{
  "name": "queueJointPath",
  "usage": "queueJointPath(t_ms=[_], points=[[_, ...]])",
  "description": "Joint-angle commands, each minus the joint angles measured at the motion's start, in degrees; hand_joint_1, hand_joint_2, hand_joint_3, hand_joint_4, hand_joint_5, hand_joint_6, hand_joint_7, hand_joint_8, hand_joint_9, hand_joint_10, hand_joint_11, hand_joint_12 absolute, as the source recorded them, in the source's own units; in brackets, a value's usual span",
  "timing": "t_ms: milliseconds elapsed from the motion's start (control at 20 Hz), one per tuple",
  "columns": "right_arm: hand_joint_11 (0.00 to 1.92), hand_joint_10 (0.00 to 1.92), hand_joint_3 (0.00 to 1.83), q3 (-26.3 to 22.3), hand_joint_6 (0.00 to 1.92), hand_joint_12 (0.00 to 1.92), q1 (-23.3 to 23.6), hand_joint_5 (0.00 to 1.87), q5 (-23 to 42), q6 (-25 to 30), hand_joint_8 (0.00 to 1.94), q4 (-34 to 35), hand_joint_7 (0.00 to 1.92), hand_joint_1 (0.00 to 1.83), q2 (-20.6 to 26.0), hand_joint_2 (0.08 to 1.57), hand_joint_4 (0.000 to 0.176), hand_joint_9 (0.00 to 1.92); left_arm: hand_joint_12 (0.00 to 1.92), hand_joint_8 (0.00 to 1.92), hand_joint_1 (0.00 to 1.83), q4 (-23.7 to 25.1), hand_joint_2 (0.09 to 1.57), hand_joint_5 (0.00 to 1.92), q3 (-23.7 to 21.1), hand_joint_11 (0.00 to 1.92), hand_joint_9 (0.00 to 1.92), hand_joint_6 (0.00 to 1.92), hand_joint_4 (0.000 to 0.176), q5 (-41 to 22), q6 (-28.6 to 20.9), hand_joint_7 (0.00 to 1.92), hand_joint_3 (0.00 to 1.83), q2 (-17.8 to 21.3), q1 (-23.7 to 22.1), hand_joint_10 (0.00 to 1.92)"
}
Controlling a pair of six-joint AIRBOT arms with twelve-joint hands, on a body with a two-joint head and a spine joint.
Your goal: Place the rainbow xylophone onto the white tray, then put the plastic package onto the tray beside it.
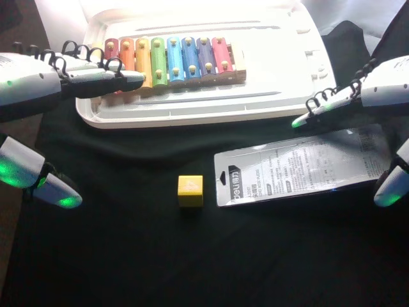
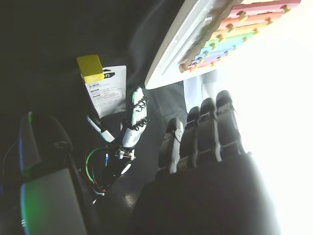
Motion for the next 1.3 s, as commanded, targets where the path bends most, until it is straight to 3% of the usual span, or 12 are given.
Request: queueJointPath(t_ms=[0,200,350,400,450,500,650,750,800,950,1200,1250], points=[[0.49,0.01,0.0,0.2,0.0,0.29,0.7,0.2,0.8,0.1,0.0,2.9,0.27,0.81,-0.3,0.74,0.0,0.34,0.0,0.0,0.86,-2.5,0.74,0.0,0.3,0.0,0.0,0.0,0.128,-4.5,0.5,0.0,0.0,-0.2,-0.3,0.0],[0.44,0.01,0.01,0.2,0.01,0.29,0.7,0.28,0.8,0.1,0.01,2.3,0.34,0.91,-0.6,0.79,0.0,0.4,0.0,0.0,0.88,-4.5,0.76,0.0,0.4,0.0,0.0,0.0,0.131,-5.3,1.8,0.0,0.0,-0.5,0.9,0.0],[0.42,0.03,0.0,0.2,0.01,0.95,0.7,0.44,0.8,0.1,0.01,2.3,0.58,1.04,-0.6,0.81,0.0,0.67,0.0,0.0,0.87,-4.9,0.76,0.0,0.6,0.0,0.0,0.0,0.153,-5.5,1.8,0.0,0.0,-0.7,1.4,0.0],[0.55,0.12,0.0,0.2,0.01,1.22,0.7,0.5,0.8,0.1,0.04,2.3,0.72,1.11,-0.6,0.82,0.0,0.85,0.0,0.0,0.83,-4.9,0.77,0.0,0.6,0.0,0.0,0.0,0.128,-5.6,1.8,0.0,0.01,-0.8,1.5,0.0],[0.67,0.64,0.0,0.2,0.01,1.39,0.7,0.57,0.8,0.1,0.11,2.3,0.89,1.15,-0.6,0.86,0.0,0.84,0.0,0.0,0.83,-4.9,0.77,0.0,0.6,0.01,0.0,0.0,0.125,-5.6,1.8,0.0,0.01,-0.8,1.5,0.0],[0.72,0.92,0.0,0.2,0.01,1.41,0.7,0.63,0.8,0.1,0.17,2.3,0.97,1.18,-0.6,0.88,0.0,0.82,0.0,0.0,0.84,-4.9,0.77,0.0,0.6,0.0,0.0,0.0,0.124,-5.6,1.8,0.0,0.01,-0.8,1.5,0.0],[0.88,0.61,0.0,0.2,0.0,1.31,0.7,0.77,0.8,0.1,0.11,2.3,1.13,1.24,-0.6,0.97,0.0,1.07,0.0,0.0,0.86,-5.1,0.76,0.0,0.6,0.0,0.0,0.0,0.114,-5.7,1.8,0.0,0.0,-1.0,1.6,0.0],[1.07,0.75,0.01,0.2,0.0,1.33,0.7,0.86,0.8,0.1,0.56,2.3,1.15,1.3,-0.6,1.02,0.0,1.22,0.0,0.0,0.86,-5.2,0.76,0.0,0.7,0.0,0.0,0.0,0.121,-5.8,1.8,0.0,0.0,-1.1,1.8,0.0],[1.12,0.71,0.01,0.2,0.96,1.31,0.7,0.94,0.8,0.1,0.98,2.3,1.01,1.26,-0.6,1.11,0.0,1.25,0.0,0.0,0.87,-5.2,0.76,0.0,0.7,0.0,0.0,0.0,0.097,-5.8,1.8,0.0,0.0,-1.2,1.8,0.0],[1.17,0.89,0.0,0.2,1.08,1.41,0.7,0.9,0.8,0.1,0.64,2.3,1.19,1.15,-0.6,1.15,0.0,1.29,0.0,0.0,0.86,-5.3,0.76,0.0,0.8,0.0,0.0,0.0,0.096,-5.8,1.8,0.0,0.0,-1.2,1.8,0.0],[1.27,1.39,0.0,0.2,1.14,1.64,0.7,0.87,0.8,0.1,1.16,2.3,1.12,1.14,-0.6,1.17,0.0,1.25,0.0,0.0,0.86,-5.9,0.76,0.0,0.9,0.0,0.0,0.0,0.092,-5.9,1.8,0.0,0.0,-1.4,2.5,0.0],[1.24,1.34,0.0,0.2,1.13,1.62,0.7,0.87,0.8,0.1,1.1,2.3,1.09,1.15,-0.6,1.17,0.0,1.24,0.0,0.0,0.87,-6.0,0.75,0.0,0.9,0.0,0.0,0.0,0.121,-6.0,1.8,0.0,0.0,-1.4,2.5,0.0]])
